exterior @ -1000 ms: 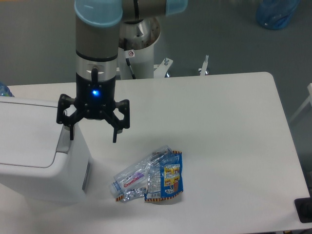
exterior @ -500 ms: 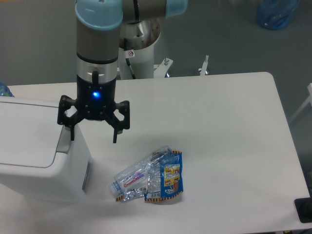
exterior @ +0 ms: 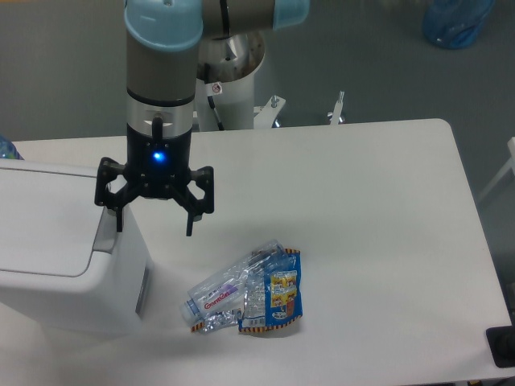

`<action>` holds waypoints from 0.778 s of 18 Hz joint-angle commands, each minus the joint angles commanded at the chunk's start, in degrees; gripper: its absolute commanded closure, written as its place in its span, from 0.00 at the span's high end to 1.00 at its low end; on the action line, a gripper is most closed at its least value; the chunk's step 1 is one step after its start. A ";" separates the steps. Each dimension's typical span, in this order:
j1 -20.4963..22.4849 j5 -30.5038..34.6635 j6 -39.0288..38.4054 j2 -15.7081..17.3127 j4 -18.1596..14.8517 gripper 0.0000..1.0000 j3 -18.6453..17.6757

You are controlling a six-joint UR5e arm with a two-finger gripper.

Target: Open the trash can

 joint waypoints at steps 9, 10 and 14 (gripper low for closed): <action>-0.62 0.09 0.00 -0.44 0.00 1.00 -0.44; -0.62 0.09 0.00 -0.44 0.00 1.00 -0.44; -0.62 0.09 0.00 -0.44 0.00 1.00 -0.44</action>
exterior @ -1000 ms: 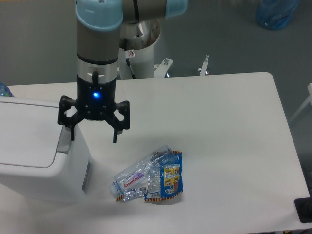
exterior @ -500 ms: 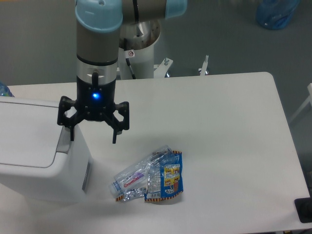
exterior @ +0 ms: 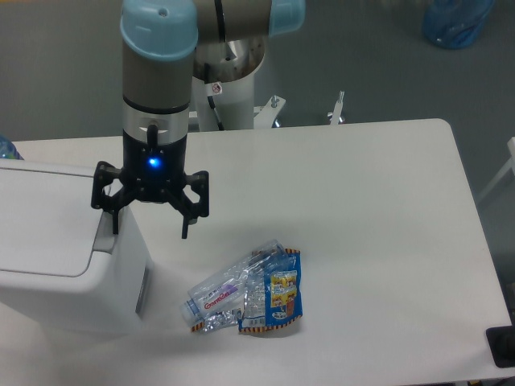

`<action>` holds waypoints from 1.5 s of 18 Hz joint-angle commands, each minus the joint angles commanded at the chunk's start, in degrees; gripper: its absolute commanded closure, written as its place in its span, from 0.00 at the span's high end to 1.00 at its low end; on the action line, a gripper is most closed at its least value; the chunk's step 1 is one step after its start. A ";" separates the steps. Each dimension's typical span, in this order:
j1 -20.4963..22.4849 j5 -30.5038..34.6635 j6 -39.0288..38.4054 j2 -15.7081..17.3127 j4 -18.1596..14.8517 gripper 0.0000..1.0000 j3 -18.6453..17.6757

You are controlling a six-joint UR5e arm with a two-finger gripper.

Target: Open the trash can

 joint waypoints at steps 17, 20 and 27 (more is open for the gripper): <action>-0.09 0.00 0.00 -0.44 0.09 1.00 -0.09; -0.09 0.00 0.00 -0.44 0.09 1.00 0.00; 1.49 0.78 7.61 -0.70 0.53 1.00 7.03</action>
